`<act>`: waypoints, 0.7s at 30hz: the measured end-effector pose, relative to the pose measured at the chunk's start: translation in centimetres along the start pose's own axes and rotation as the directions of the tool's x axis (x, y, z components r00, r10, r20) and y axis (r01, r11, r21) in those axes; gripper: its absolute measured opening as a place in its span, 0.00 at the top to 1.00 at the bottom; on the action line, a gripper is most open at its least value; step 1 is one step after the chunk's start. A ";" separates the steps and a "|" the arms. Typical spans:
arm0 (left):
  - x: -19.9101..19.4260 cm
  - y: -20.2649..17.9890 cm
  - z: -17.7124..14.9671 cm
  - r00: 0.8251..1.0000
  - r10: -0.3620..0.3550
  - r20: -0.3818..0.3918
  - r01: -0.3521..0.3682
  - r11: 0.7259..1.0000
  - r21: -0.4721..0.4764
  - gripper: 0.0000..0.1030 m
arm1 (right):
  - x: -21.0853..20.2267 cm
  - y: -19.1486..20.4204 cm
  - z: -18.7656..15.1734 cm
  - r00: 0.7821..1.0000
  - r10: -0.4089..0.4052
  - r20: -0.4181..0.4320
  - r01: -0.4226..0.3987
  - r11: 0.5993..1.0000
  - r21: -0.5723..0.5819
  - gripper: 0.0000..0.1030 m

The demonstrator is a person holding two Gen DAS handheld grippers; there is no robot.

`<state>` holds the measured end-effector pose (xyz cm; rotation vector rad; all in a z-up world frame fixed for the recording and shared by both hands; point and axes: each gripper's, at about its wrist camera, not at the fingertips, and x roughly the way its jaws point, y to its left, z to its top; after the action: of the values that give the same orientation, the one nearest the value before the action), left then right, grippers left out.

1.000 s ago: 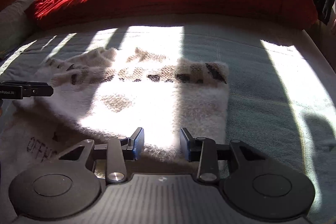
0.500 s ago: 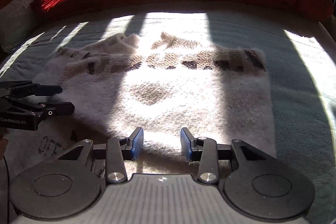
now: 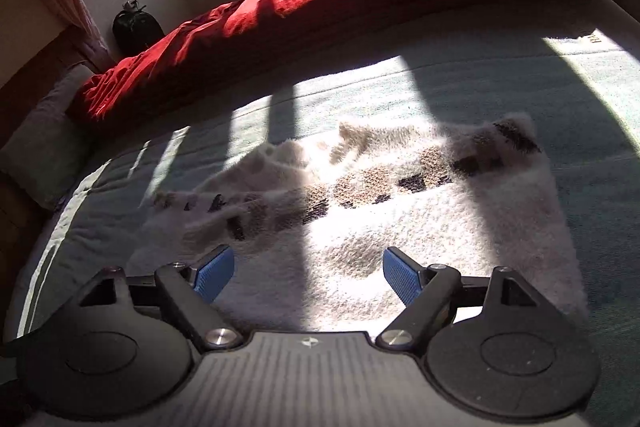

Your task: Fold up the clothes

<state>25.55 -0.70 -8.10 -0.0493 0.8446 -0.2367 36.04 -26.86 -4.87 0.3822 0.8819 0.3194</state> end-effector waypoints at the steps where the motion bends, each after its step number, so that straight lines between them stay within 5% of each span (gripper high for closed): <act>1: -0.4 -0.1 -0.6 1.000 0.001 -0.002 -0.001 1.000 0.003 0.05 | 1.2 0.6 0.3 1.000 -0.015 0.000 0.015 1.000 0.009 0.16; 7: -1.9 0.1 -3.6 0.995 0.094 -0.014 -0.093 0.992 0.090 0.04 | 8.0 5.0 -0.2 0.978 -0.192 -0.080 0.187 0.981 -0.059 0.08; 12: -3.7 1.9 -4.9 0.991 0.135 0.013 -0.135 0.981 0.139 0.04 | 10.2 9.3 -1.0 0.965 -0.240 -0.110 0.220 0.961 -0.165 0.00; 21: -7.4 5.7 -6.0 0.983 0.159 0.090 -0.166 0.982 0.084 0.04 | 14.0 17.2 -1.5 0.969 0.011 -0.246 -0.074 0.966 -0.247 0.00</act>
<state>17.38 6.83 -7.43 0.0949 0.7503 -0.1182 41.29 -5.42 -7.58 0.1239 1.0587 0.5219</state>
